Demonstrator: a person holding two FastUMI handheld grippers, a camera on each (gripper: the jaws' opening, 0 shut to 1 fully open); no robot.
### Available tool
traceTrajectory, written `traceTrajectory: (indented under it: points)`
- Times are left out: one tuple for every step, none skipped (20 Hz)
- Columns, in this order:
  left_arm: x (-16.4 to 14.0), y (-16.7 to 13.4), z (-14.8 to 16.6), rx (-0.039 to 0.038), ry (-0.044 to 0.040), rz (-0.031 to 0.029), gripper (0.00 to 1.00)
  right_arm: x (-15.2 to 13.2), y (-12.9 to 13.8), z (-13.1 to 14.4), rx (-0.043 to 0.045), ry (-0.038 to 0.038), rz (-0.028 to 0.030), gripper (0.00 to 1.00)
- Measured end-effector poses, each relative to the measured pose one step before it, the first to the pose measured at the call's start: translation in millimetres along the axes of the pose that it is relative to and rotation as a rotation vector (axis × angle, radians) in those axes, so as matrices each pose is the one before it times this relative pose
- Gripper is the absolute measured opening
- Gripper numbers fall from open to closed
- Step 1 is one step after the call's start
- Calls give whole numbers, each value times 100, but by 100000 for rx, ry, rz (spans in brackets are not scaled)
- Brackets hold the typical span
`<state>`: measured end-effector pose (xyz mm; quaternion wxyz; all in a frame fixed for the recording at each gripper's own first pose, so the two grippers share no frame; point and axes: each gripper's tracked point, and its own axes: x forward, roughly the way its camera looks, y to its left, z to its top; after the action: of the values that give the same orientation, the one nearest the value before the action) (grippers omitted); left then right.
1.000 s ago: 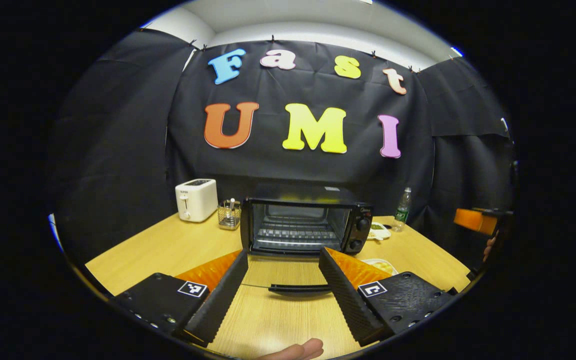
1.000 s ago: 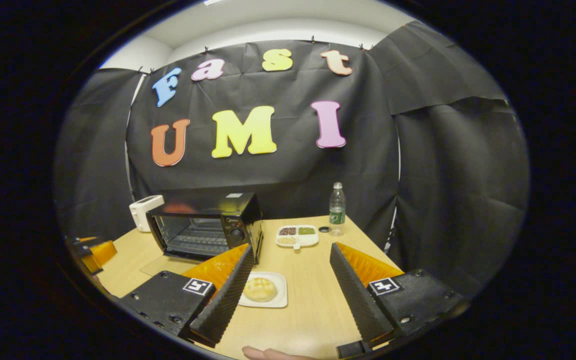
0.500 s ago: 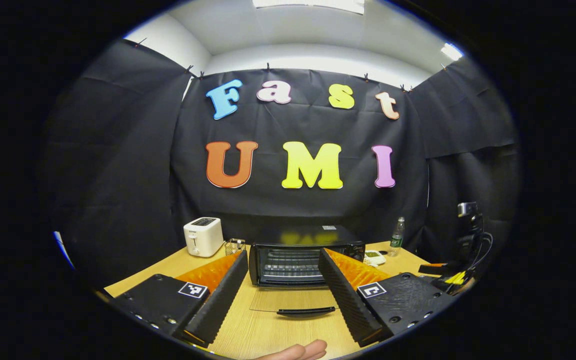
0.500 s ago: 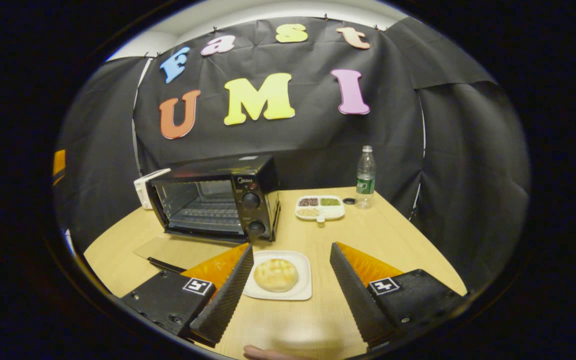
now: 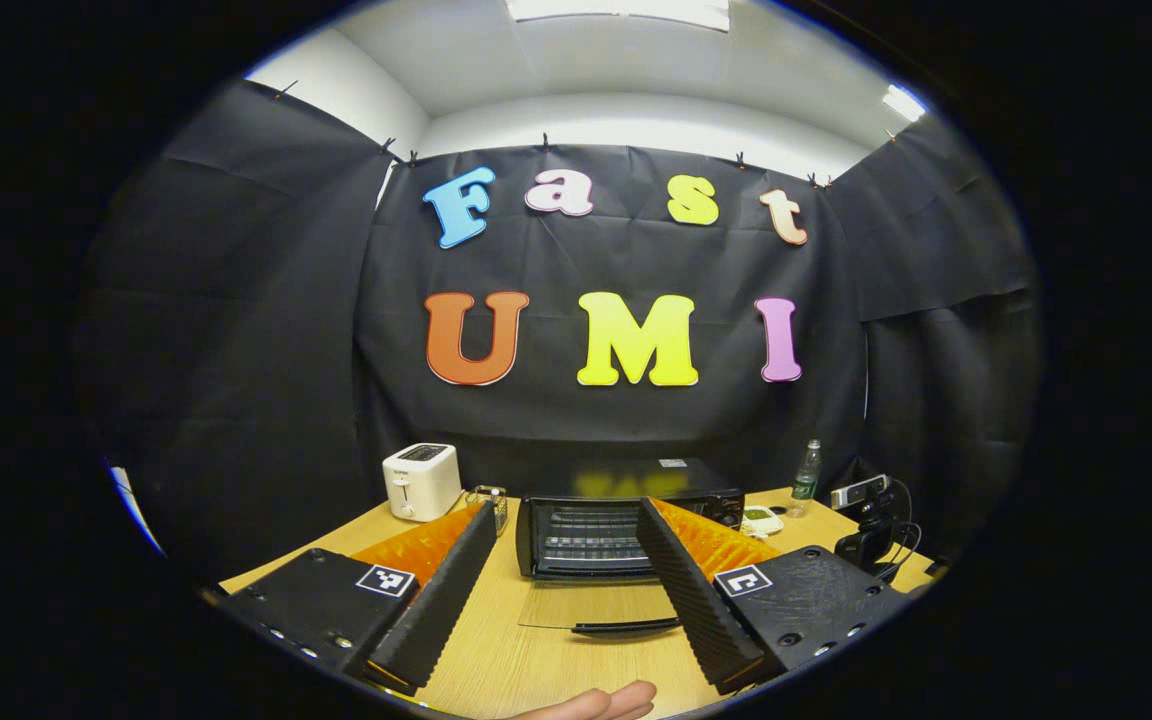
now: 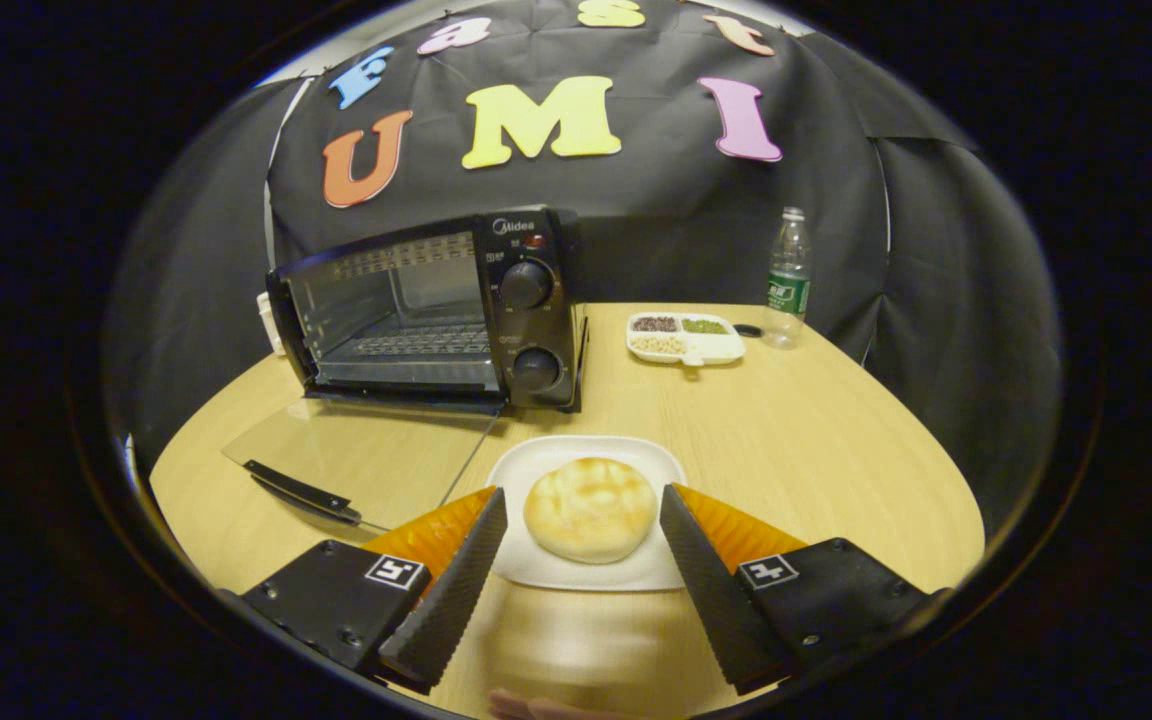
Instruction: Open the electric oven with the left hand, put the food in, and close the electric oven.
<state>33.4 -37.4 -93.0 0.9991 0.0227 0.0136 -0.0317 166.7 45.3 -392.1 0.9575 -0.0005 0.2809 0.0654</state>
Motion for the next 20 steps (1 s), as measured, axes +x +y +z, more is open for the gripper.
traceTrajectory:
  points:
    - [178,197,-198,1263,259,648,93,379,-154,-120,-268,285,-846,99]
    - [127,63,-146,833,503,581,93,564,-65,-258,-361,1594,-541,99]
    - [153,95,-356,289,879,300,93,395,47,-430,-301,1909,-547,99]
    - [40,-28,-131,-131,404,134,93,257,-157,-268,141,1326,-832,99]
    - [169,-3,-213,-358,396,-184,93,205,25,-67,167,503,-42,99]
    - [120,-18,-185,-584,486,-258,93,220,-174,-150,-87,440,-217,96]
    - [164,-30,-206,-615,534,-190,84,60,-13,-333,-83,900,101,98]
    - [82,-45,-56,-554,185,53,93,82,52,37,109,-43,100,99]
    - [26,33,-33,-267,146,-231,93,145,94,94,-203,-262,15,99]
    - [-48,27,-83,-203,120,-116,93,155,33,72,-663,83,-29,98]
    - [122,-50,-96,-87,289,-166,93,153,73,-189,-526,601,-274,96]
    - [-8,-49,-194,-147,315,-69,93,210,42,-145,-575,785,-380,96]
    - [22,-103,-152,-14,391,-201,84,137,12,-86,-20,456,-29,96]
    - [1,-31,-119,119,366,-175,93,198,24,73,1195,-410,205,95]
    - [-105,95,28,318,147,88,93,114,139,-133,1250,135,692,98]
    - [-66,157,-72,154,-45,315,93,153,-63,189,276,-146,514,94]
    - [42,-3,-44,-101,131,-24,93,-19,28,5,1023,50,431,89]
    - [106,-63,31,-201,219,-135,93,55,52,-7,460,-118,327,85]
    - [-6,-68,-8,-8,-41,-152,93,-75,-49,34,-3,-267,404,86]
    - [-154,8,-30,206,-71,6,93,-196,-78,61,1238,-497,90,80]
